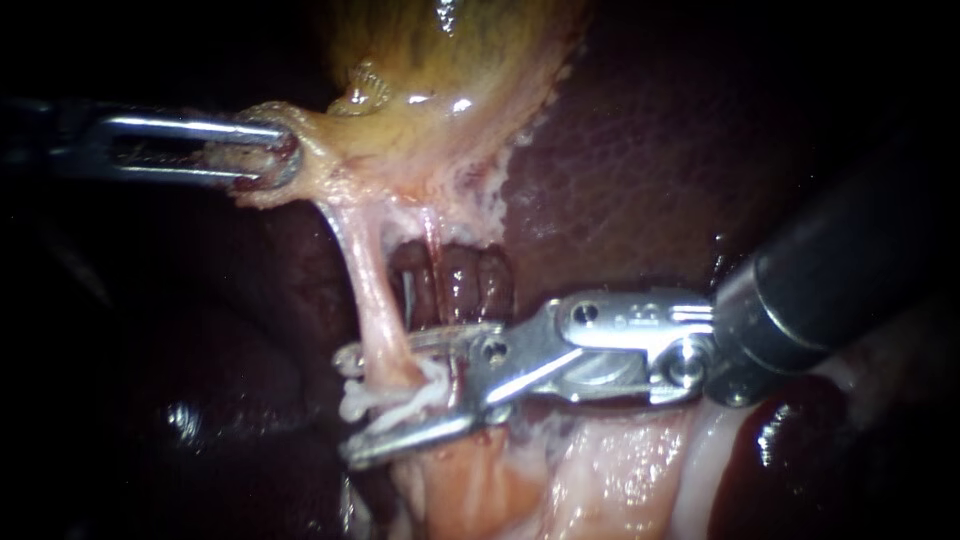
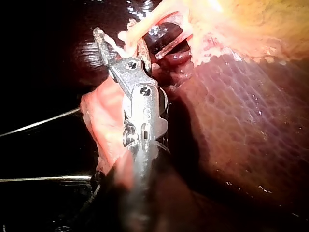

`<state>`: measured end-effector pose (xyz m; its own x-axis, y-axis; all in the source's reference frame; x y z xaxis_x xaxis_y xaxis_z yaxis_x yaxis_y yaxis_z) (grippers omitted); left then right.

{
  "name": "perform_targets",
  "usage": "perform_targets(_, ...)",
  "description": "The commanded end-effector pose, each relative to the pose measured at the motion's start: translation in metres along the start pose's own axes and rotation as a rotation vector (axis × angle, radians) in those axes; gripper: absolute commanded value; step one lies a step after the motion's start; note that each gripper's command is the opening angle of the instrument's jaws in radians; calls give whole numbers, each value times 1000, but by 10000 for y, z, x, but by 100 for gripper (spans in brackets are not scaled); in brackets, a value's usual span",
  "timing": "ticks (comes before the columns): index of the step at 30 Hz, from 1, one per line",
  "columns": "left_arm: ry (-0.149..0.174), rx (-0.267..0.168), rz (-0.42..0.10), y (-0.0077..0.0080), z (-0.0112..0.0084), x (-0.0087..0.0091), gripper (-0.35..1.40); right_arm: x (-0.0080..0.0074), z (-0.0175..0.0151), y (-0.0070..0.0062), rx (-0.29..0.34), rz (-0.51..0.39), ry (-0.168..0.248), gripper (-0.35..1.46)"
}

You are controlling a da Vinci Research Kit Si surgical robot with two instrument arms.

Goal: Clipping second clip left tube

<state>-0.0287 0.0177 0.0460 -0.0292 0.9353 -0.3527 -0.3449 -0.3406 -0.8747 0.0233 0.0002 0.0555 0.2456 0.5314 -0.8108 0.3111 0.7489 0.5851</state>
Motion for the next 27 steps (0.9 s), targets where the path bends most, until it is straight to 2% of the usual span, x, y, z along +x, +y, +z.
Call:
perform_targets(1, 0, -1, 0, 0, 0, 0, -35, 0, 0, 0, 1, -1, 0, 26)
perform_targets(4, 0, -1, 0, 0, 0, 0, -35, 0, 0, -1, 1, 5, 0, 17)
perform_targets(9, 0, -1, 0, 0, 0, 0, -35, -1, -2, -2, 11, 29, -1, -21)
perform_targets(14, 0, -1, 0, 0, 0, 1, -35, -1, -2, -2, 21, 45, -1, -35)
perform_targets(20, 0, -1, 0, 0, 0, 1, -35, -2, -3, -1, 42, 97, -4, -35)
perform_targets(23, 0, -1, 0, 0, 0, 1, -35, -2, -4, -2, 26, 115, -44, -35)
perform_targets(27, 0, -1, 0, 0, 0, 1, -35, -4, -6, 1, 25, 115, -50, -35)
